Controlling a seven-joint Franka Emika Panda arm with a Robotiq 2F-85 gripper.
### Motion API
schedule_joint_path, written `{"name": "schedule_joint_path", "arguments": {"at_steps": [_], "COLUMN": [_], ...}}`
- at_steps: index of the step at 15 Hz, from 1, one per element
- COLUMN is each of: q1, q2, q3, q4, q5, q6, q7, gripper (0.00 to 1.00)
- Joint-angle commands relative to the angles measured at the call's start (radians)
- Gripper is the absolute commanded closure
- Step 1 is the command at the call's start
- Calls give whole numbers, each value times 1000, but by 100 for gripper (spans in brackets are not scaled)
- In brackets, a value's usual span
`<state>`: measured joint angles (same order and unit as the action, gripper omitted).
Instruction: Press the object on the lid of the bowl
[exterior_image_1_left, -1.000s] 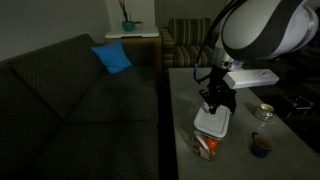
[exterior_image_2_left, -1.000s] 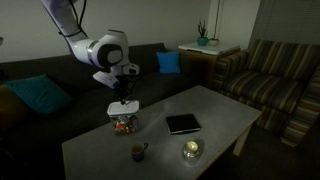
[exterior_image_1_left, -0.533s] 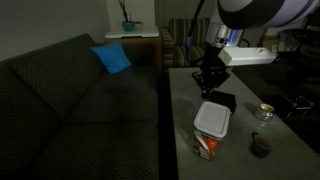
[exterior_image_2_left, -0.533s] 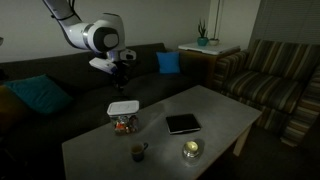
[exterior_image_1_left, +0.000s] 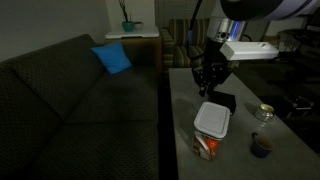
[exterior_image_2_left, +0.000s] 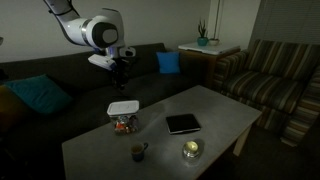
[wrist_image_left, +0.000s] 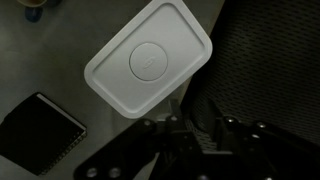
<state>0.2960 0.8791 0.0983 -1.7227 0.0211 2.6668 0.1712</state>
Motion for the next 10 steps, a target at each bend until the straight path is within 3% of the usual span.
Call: {"name": "schedule_joint_path", "arguments": {"at_steps": [1,6,10], "q1": [-12,-30,-34], "q2": [-52,-64,-73], "q3": [14,47,65], "q4": [-57,-73,-84], "q5": [1,17,22], "q6": [-22,-29,-31], "q7": [-18,-34,-33], "gripper": [40,5,0]}}
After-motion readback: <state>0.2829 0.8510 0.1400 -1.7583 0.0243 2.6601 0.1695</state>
